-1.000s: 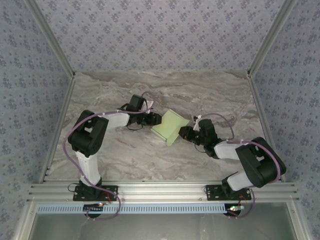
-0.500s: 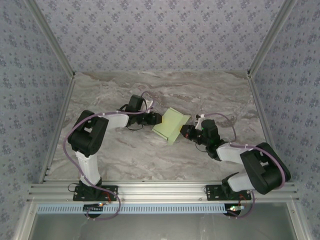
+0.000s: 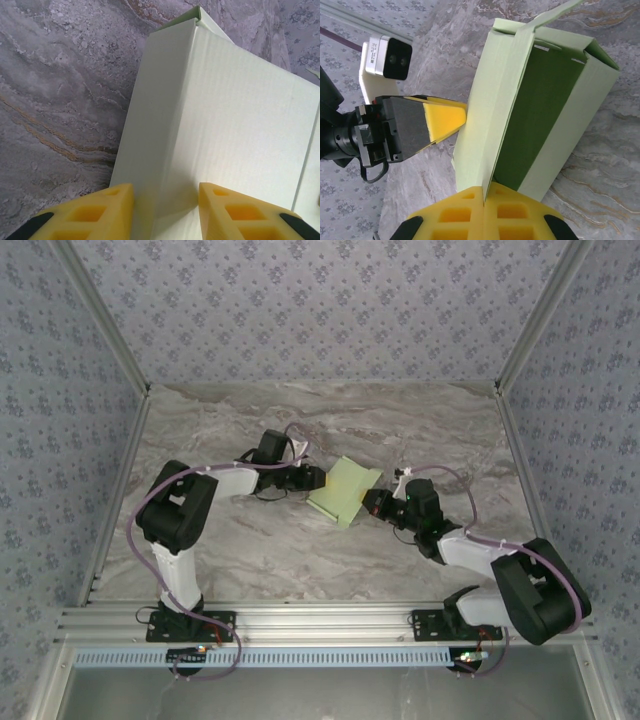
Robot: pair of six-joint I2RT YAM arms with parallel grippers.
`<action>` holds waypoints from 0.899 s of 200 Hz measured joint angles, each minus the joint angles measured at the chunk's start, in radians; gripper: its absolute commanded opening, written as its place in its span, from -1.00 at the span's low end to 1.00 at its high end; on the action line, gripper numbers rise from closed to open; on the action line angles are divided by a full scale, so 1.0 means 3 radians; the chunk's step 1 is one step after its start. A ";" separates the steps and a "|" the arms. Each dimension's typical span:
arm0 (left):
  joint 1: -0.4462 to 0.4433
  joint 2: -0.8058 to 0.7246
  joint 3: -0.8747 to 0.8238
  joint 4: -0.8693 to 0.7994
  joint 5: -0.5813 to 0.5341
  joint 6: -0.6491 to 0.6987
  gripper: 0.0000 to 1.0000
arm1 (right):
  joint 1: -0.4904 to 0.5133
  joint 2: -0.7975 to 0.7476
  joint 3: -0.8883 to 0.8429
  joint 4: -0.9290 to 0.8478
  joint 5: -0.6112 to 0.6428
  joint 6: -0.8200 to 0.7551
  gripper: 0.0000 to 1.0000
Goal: Fold the paper box
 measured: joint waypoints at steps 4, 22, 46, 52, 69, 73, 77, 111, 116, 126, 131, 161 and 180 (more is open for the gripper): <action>0.0000 0.0005 0.0005 -0.0006 -0.0009 0.0006 -0.25 | 0.0000 0.0000 0.0000 -0.0013 0.0008 -0.0001 -0.95; -0.0017 0.0015 0.0032 -0.0060 -0.0043 0.0043 -0.25 | -0.0001 0.0042 0.0000 -0.0042 0.0034 -0.0010 -0.94; -0.0039 0.0018 0.0072 -0.0169 -0.0122 0.0107 -0.25 | -0.0020 0.0184 0.0000 -0.0061 0.0058 -0.0014 -0.91; -0.0048 0.0018 0.0078 -0.0201 -0.0140 0.0123 -0.25 | -0.0024 0.0224 0.0000 -0.0061 0.0061 -0.0019 -0.90; -0.0071 0.0018 0.0089 -0.0281 -0.0223 0.0165 -0.29 | -0.0041 0.0318 0.0001 -0.0057 0.0065 -0.0022 -0.88; -0.0078 0.0018 0.0090 -0.0295 -0.0234 0.0178 -0.30 | -0.0043 0.0334 0.0003 -0.0053 0.0062 -0.0022 -0.87; -0.0080 0.0018 0.0094 -0.0305 -0.0245 0.0178 -0.31 | -0.0048 0.0356 0.0004 -0.0048 0.0060 -0.0022 -0.86; -0.0085 0.0018 0.0112 -0.0352 -0.0286 0.0203 -0.41 | -0.0092 0.0455 0.0017 -0.0004 0.0015 -0.0038 -0.78; -0.0085 0.0018 0.0112 -0.0354 -0.0286 0.0202 -0.42 | -0.0099 0.0458 0.0020 -0.0006 0.0008 -0.0047 -0.76; -0.0084 0.0018 0.0112 -0.0356 -0.0285 0.0201 -0.45 | -0.0116 0.0462 0.0031 -0.0009 0.0003 -0.0069 -0.73; -0.0084 0.0018 0.0112 -0.0356 -0.0284 0.0193 -0.45 | -0.0125 0.0463 0.0037 -0.0015 0.0004 -0.0080 -0.72; -0.0076 0.0018 0.0094 -0.0336 -0.0248 0.0122 -0.51 | -0.0151 0.0478 0.0083 -0.0074 -0.0004 -0.0148 -0.69; -0.0048 0.0018 0.0045 -0.0262 -0.0186 0.0024 -0.56 | -0.0161 0.0484 0.0121 -0.0121 -0.0009 -0.0188 -0.66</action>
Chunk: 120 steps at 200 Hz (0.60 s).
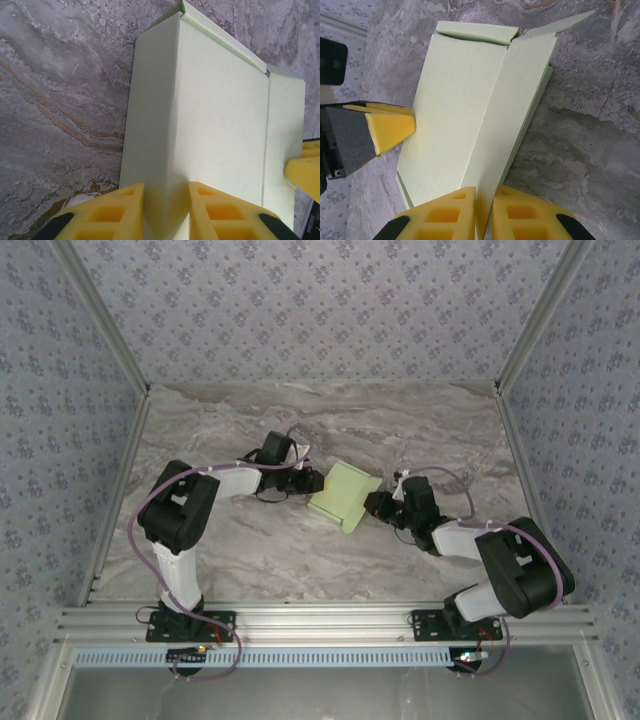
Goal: Fold the paper box
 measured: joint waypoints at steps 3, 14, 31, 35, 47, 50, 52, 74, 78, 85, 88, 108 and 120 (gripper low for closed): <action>0.0006 0.0000 -0.0010 0.0019 0.0017 -0.0024 -0.57 | -0.0001 0.0000 0.0009 -0.0009 -0.0004 0.0000 -0.66; 0.0031 0.0000 -0.0047 0.0079 0.0058 -0.0079 -0.60 | -0.0008 0.0004 0.0038 -0.0028 -0.0011 -0.0022 -0.64; 0.0062 0.0000 -0.0102 0.0169 0.0139 -0.0189 -0.62 | -0.0017 0.0022 0.0079 -0.0038 -0.0015 -0.0038 -0.60; 0.0070 0.0000 -0.0112 0.0186 0.0151 -0.0195 -0.63 | -0.0018 0.0028 0.0085 -0.0039 -0.0017 -0.0046 -0.60; 0.0079 0.0000 -0.0130 0.0211 0.0179 -0.0245 -0.64 | -0.0024 0.0050 0.0106 -0.0042 -0.0024 -0.0050 -0.57; 0.0080 0.0000 -0.0134 0.0217 0.0182 -0.0258 -0.64 | -0.0027 0.0056 0.0111 -0.0042 -0.0024 -0.0050 -0.57; 0.0080 0.0000 -0.0134 0.0220 0.0184 -0.0267 -0.65 | -0.0028 0.0062 0.0113 -0.0042 -0.0027 -0.0050 -0.57; 0.0092 0.0000 -0.0153 0.0240 0.0226 -0.0314 -0.67 | -0.0039 0.0122 0.0135 -0.0042 -0.0057 -0.0050 -0.54; 0.0093 0.0000 -0.0159 0.0247 0.0231 -0.0320 -0.67 | -0.0039 0.0132 0.0136 -0.0041 -0.0064 -0.0048 -0.54; 0.0099 0.0000 -0.0168 0.0259 0.0243 -0.0334 -0.68 | -0.0039 0.0151 0.0142 -0.0041 -0.0072 -0.0048 -0.55; 0.0102 0.0000 -0.0172 0.0263 0.0248 -0.0338 -0.69 | -0.0039 0.0155 0.0144 -0.0039 -0.0074 -0.0047 -0.55; 0.0125 0.0000 -0.0189 0.0284 0.0291 -0.0362 -0.70 | -0.0048 0.0168 0.0161 -0.0038 -0.0106 -0.0042 -0.61; 0.0144 0.0000 -0.0206 0.0292 0.0317 -0.0364 -0.71 | -0.0048 0.0168 0.0168 -0.0010 -0.0136 -0.0023 -0.69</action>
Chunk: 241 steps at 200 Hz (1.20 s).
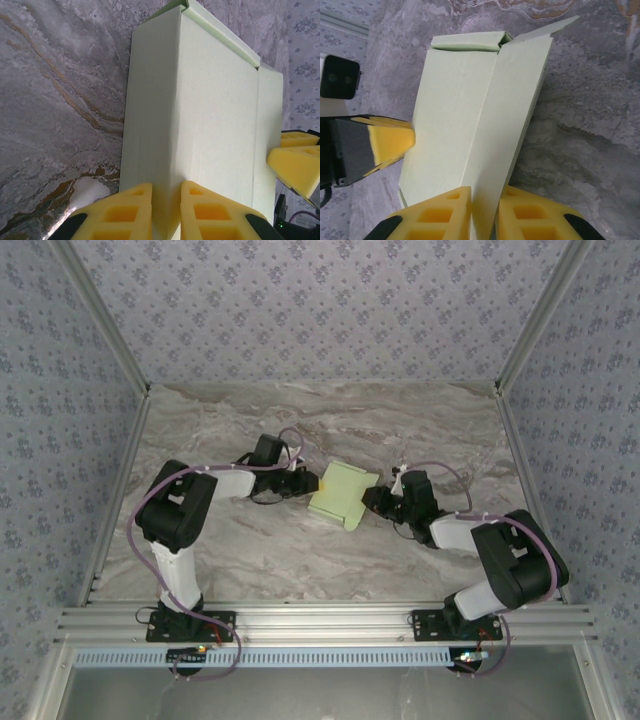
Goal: Fold the paper box
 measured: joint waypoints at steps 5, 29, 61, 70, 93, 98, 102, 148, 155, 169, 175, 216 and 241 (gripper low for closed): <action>0.0005 0.0000 -0.0003 0.0003 0.0010 -0.0001 -0.71 | 0.0000 0.0000 0.0003 0.0008 -0.0017 0.0003 -0.72; 0.0027 0.0000 -0.0020 0.0023 0.0048 -0.0013 -0.71 | -0.0004 -0.0010 0.0006 0.0081 -0.0062 0.0079 -0.83; 0.0043 0.0000 -0.0028 0.0022 0.0090 -0.0022 -0.71 | -0.0005 -0.0092 0.0006 0.0106 -0.0100 0.0163 -0.88; 0.0043 0.0000 -0.0032 0.0023 0.0103 -0.0023 -0.71 | -0.0005 -0.0121 0.0006 0.0106 -0.0109 0.0178 -0.89; 0.0042 0.0000 -0.0033 0.0028 0.0137 -0.0023 -0.71 | -0.0001 -0.0211 0.0006 0.0085 -0.0112 0.0193 -0.90; 0.0042 0.0000 -0.0033 0.0028 0.0144 -0.0024 -0.71 | 0.0005 -0.0233 0.0006 0.0079 -0.0112 0.0193 -0.90; 0.0042 0.0000 -0.0033 0.0028 0.0150 -0.0024 -0.71 | 0.0009 -0.0251 0.0006 0.0070 -0.0112 0.0195 -0.90; 0.0036 0.0000 -0.0033 0.0019 0.0201 -0.0024 -0.69 | 0.0037 -0.0355 0.0013 -0.0017 -0.0107 0.0195 -0.89; 0.0036 0.0001 -0.0033 0.0017 0.0201 -0.0024 -0.69 | 0.0043 -0.0360 0.0017 -0.0023 -0.0099 0.0195 -0.89; 0.0031 0.0017 -0.0010 -0.0004 0.0202 -0.0024 -0.68 | 0.0048 -0.0362 0.0029 -0.0032 -0.0090 0.0196 -0.89; 0.0029 0.0031 0.0010 -0.0008 0.0202 -0.0023 -0.68 | 0.0048 -0.0364 0.0037 -0.0034 -0.0084 0.0195 -0.89; 0.0013 0.0085 0.0086 -0.0015 0.0201 -0.0024 -0.68 | 0.0055 -0.0416 0.0090 -0.0098 -0.0046 0.0202 -0.89; -0.0013 0.0095 0.0108 -0.0018 0.0196 -0.0024 -0.66 | 0.0064 -0.0469 0.0123 -0.0182 -0.0027 0.0201 -0.88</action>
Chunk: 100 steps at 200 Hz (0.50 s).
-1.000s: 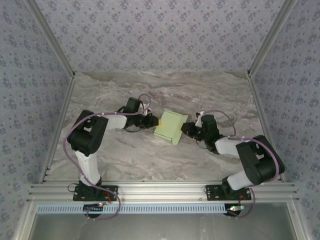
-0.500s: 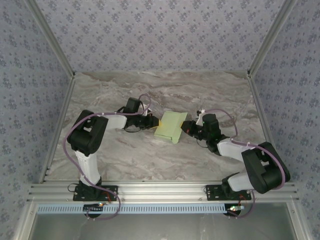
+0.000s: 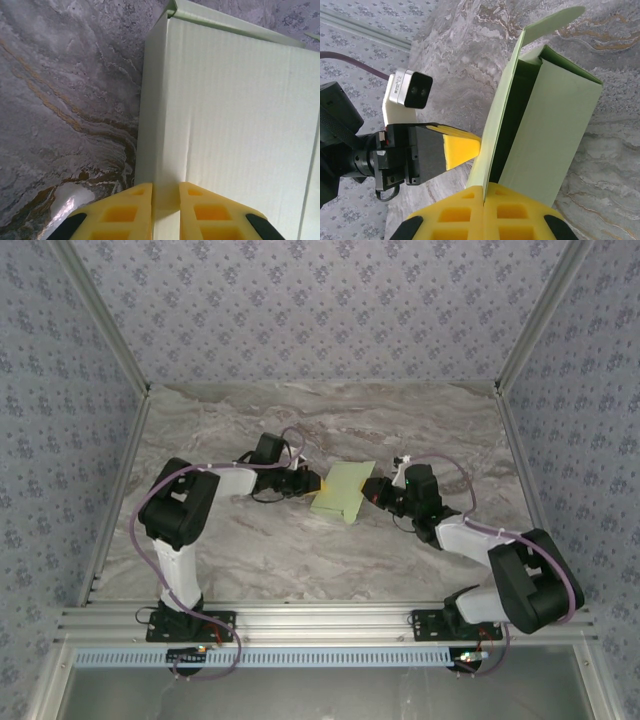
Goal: Fold the paper box
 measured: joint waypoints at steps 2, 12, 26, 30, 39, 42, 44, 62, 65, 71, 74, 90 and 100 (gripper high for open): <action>-0.0003 0.0004 0.0003 0.0000 0.0000 0.0000 -0.66 | 0.0000 -0.0004 0.0001 -0.0009 0.0003 0.0000 -0.88; -0.0011 0.0009 0.0013 -0.0001 -0.0001 0.0000 -0.66 | 0.0001 -0.0011 0.0014 -0.0027 0.0006 -0.0001 -0.87; -0.0018 0.0010 0.0024 -0.0014 -0.0013 0.0000 -0.65 | 0.0003 -0.0011 0.0042 -0.0060 0.0009 -0.0003 -0.86; -0.0019 0.0010 0.0029 -0.0022 -0.0020 0.0001 -0.65 | 0.0006 -0.0011 0.0050 -0.0070 0.0015 -0.0003 -0.86; -0.0022 0.0010 0.0038 -0.0037 -0.0024 0.0001 -0.65 | 0.0017 -0.0013 0.0066 -0.0098 0.0029 -0.0010 -0.85; -0.0022 0.0010 0.0043 -0.0048 -0.0025 0.0001 -0.65 | 0.0020 -0.0013 0.0072 -0.0103 0.0032 -0.0011 -0.85; -0.0023 0.0010 0.0046 -0.0051 -0.0028 0.0001 -0.65 | 0.0022 -0.0013 0.0076 -0.0112 0.0034 -0.0011 -0.85; -0.0033 0.0010 0.0065 -0.0085 -0.0050 0.0001 -0.64 | 0.0038 -0.0013 0.0120 -0.0183 0.0070 -0.0023 -0.84; -0.0033 0.0011 0.0069 -0.0088 -0.0057 0.0001 -0.64 | 0.0038 -0.0013 0.0126 -0.0195 0.0076 -0.0024 -0.84; -0.0034 0.0013 0.0074 -0.0098 -0.0060 0.0001 -0.64 | 0.0045 -0.0013 0.0137 -0.0210 0.0089 -0.0024 -0.83; -0.0036 0.0013 0.0076 -0.0099 -0.0061 0.0001 -0.64 | 0.0045 -0.0013 0.0142 -0.0217 0.0094 -0.0025 -0.83; -0.0039 0.0022 0.0093 -0.0113 -0.0070 0.0001 -0.63 | 0.0060 -0.0013 0.0158 -0.0235 0.0122 -0.0025 -0.82; -0.0041 0.0034 0.0117 -0.0134 -0.0072 0.0001 -0.63 | 0.0065 -0.0013 0.0163 -0.0238 0.0145 -0.0025 -0.82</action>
